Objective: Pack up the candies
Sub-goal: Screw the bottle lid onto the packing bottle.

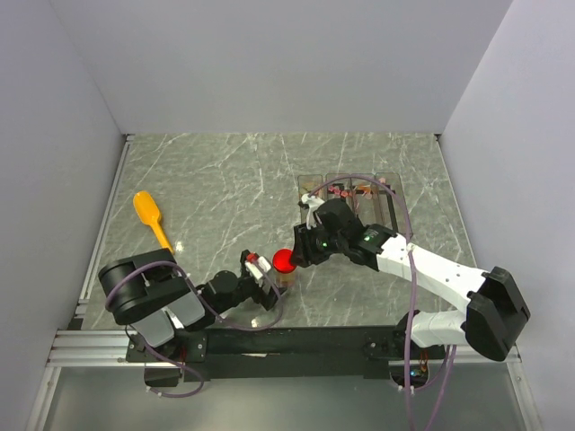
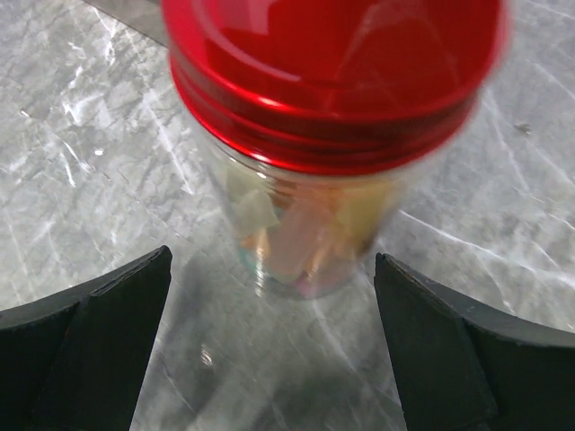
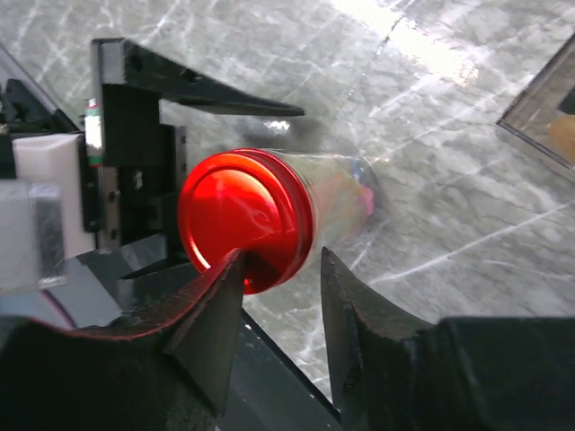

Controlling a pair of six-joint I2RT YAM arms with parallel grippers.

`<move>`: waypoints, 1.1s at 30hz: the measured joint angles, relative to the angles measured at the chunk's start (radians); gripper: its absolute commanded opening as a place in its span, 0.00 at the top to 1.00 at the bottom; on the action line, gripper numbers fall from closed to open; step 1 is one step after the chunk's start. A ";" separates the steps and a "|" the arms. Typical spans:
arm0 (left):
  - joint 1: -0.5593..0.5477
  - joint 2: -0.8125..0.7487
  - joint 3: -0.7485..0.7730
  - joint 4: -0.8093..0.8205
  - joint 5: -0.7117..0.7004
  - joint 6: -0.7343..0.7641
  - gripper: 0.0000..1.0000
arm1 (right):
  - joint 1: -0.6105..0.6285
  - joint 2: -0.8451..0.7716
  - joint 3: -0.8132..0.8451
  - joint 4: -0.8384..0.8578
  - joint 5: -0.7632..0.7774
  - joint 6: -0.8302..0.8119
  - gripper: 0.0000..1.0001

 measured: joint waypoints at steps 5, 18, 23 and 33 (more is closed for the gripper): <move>0.026 0.018 0.029 0.000 0.032 -0.008 0.01 | 0.000 -0.003 -0.010 0.023 -0.011 0.008 0.57; 0.064 0.034 0.078 0.000 0.160 -0.020 0.07 | 0.001 -0.016 0.042 -0.096 0.047 -0.075 0.28; 0.090 0.035 0.078 0.000 0.227 -0.023 0.16 | 0.024 -0.015 0.092 -0.130 0.065 -0.145 0.23; 0.135 0.035 0.077 0.003 0.336 -0.042 0.52 | 0.077 0.074 0.146 -0.135 0.048 -0.242 0.14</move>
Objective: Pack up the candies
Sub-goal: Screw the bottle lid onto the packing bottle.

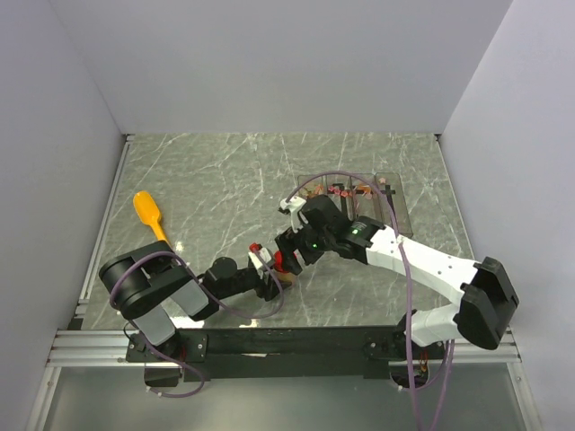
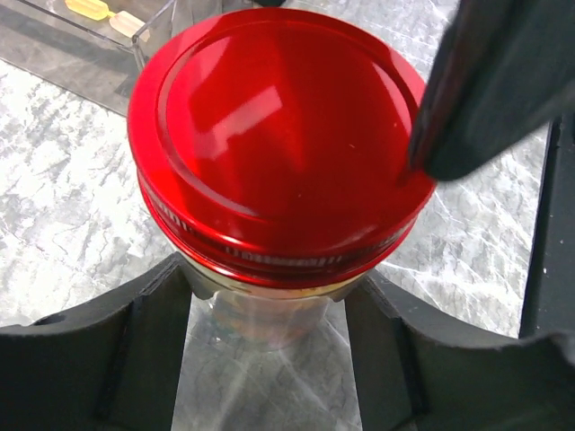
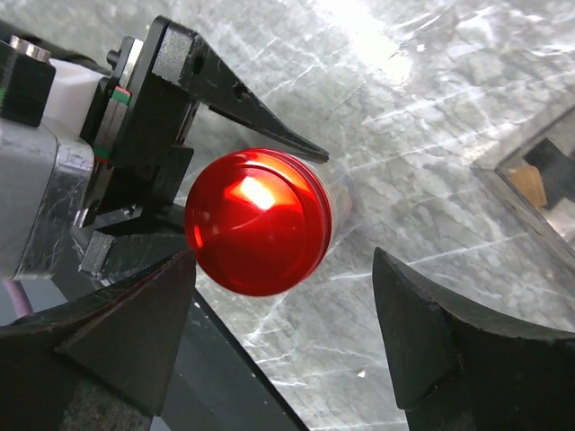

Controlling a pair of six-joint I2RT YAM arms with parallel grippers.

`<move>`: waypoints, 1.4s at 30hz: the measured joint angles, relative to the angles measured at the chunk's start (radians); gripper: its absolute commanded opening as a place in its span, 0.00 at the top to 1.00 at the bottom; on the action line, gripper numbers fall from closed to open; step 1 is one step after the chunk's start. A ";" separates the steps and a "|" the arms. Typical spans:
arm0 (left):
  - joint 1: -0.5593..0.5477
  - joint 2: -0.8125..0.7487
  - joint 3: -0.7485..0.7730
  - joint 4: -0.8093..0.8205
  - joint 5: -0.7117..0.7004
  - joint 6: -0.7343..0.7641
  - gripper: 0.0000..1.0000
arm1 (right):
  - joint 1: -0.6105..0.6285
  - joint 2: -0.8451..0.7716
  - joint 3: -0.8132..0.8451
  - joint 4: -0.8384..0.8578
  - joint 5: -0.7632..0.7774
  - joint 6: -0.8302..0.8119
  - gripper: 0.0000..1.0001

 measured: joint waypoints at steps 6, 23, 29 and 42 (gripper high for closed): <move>0.015 0.000 -0.002 0.002 0.028 -0.004 0.57 | 0.026 0.043 0.018 0.001 -0.001 -0.030 0.12; 0.021 0.007 -0.006 0.018 0.035 -0.009 0.62 | 0.069 0.042 -0.007 0.056 0.071 -0.035 0.31; 0.021 0.011 -0.006 0.022 0.031 -0.009 0.62 | 0.080 -0.012 -0.080 0.131 0.096 0.008 0.42; 0.018 0.028 -0.005 0.047 0.032 -0.027 0.62 | 0.109 -0.113 -0.219 0.281 0.190 0.131 0.56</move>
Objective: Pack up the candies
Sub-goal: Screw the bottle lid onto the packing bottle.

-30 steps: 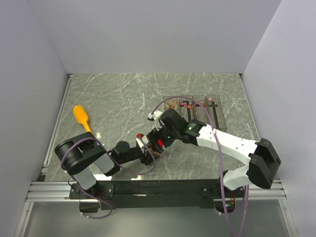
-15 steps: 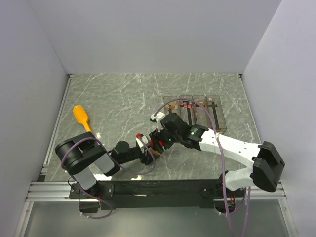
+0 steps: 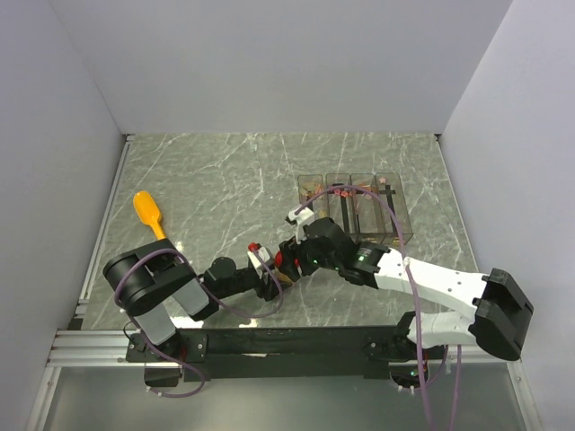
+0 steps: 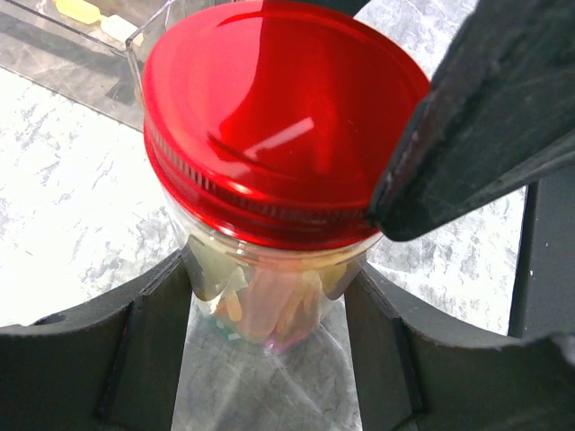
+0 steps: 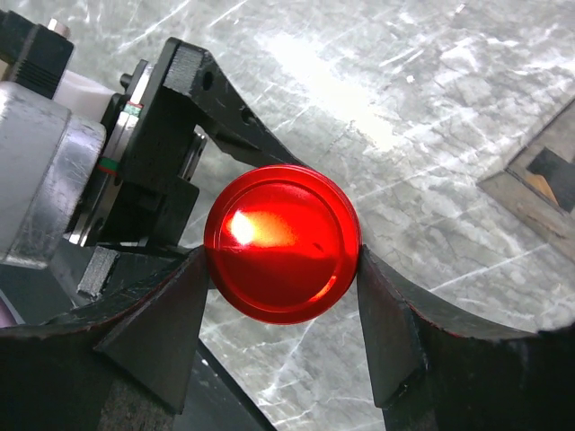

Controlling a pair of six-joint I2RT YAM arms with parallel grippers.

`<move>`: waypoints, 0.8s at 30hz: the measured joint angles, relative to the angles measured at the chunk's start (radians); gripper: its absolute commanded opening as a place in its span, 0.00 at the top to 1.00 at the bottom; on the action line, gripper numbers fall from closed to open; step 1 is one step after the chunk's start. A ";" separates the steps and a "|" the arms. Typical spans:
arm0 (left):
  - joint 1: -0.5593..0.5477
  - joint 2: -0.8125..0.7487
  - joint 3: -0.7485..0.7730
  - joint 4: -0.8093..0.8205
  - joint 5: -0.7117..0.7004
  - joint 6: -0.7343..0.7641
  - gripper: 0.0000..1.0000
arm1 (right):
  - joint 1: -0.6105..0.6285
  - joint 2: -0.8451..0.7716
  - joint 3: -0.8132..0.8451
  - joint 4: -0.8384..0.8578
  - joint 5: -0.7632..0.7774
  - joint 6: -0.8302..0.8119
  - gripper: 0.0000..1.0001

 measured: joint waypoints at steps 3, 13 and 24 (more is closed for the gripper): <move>-0.001 0.008 0.004 0.006 0.002 -0.005 0.61 | 0.004 -0.020 -0.026 0.024 0.024 0.032 0.57; -0.002 0.026 0.012 0.022 -0.002 -0.024 0.61 | 0.028 -0.050 -0.076 0.094 0.092 0.099 0.57; -0.006 0.030 0.013 0.026 -0.013 -0.027 0.61 | 0.063 -0.050 -0.076 0.094 0.145 0.105 0.38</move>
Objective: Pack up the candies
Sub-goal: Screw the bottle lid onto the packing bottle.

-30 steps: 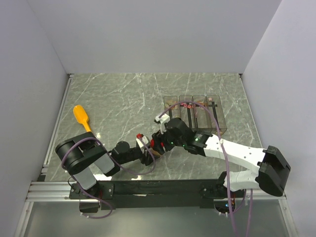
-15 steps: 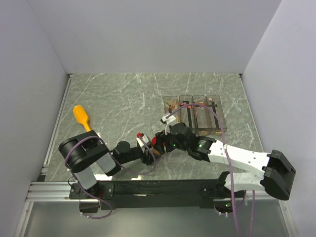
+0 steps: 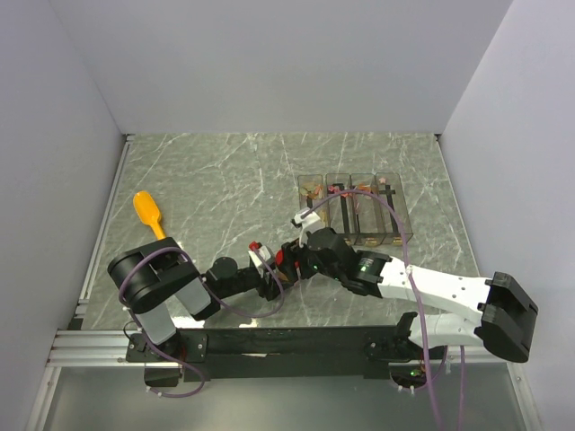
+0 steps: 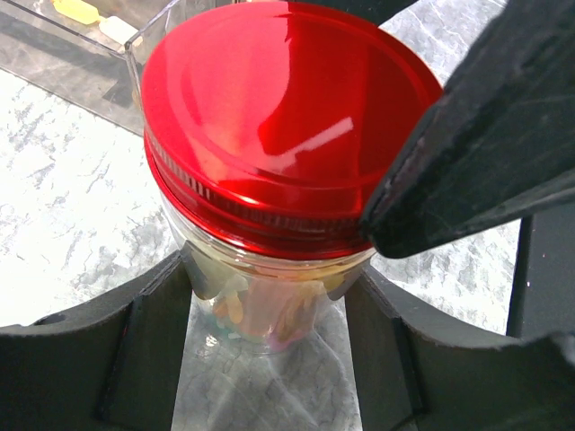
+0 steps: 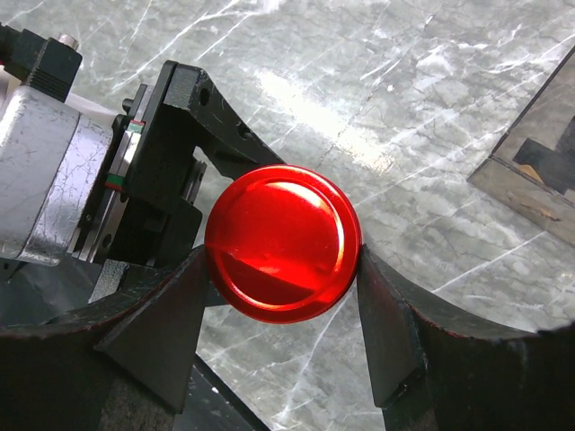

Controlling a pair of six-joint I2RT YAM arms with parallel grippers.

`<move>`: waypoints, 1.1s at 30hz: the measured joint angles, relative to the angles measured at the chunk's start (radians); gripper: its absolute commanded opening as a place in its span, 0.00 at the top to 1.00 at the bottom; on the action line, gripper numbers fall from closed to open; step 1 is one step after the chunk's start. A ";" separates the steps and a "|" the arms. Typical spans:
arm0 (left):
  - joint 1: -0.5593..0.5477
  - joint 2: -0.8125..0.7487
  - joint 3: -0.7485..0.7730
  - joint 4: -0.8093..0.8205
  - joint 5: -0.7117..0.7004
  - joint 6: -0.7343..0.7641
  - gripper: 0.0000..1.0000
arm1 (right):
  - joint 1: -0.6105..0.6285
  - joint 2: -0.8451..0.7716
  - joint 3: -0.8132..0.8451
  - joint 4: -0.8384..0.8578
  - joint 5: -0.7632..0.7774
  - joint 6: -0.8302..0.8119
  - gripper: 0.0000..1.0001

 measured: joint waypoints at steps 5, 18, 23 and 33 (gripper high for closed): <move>0.000 0.000 0.000 0.000 -0.006 -0.001 0.60 | 0.009 -0.001 -0.004 -0.002 0.012 0.014 0.20; 0.005 0.021 0.003 0.025 -0.030 0.001 0.60 | -0.029 -0.082 0.033 -0.162 -0.044 0.000 0.17; 0.005 0.024 0.003 0.029 -0.030 0.002 0.60 | -0.149 -0.081 0.092 -0.188 -0.119 -0.024 0.28; 0.006 0.042 0.010 0.045 -0.030 0.011 0.60 | -0.188 -0.009 0.096 -0.159 -0.235 -0.035 0.37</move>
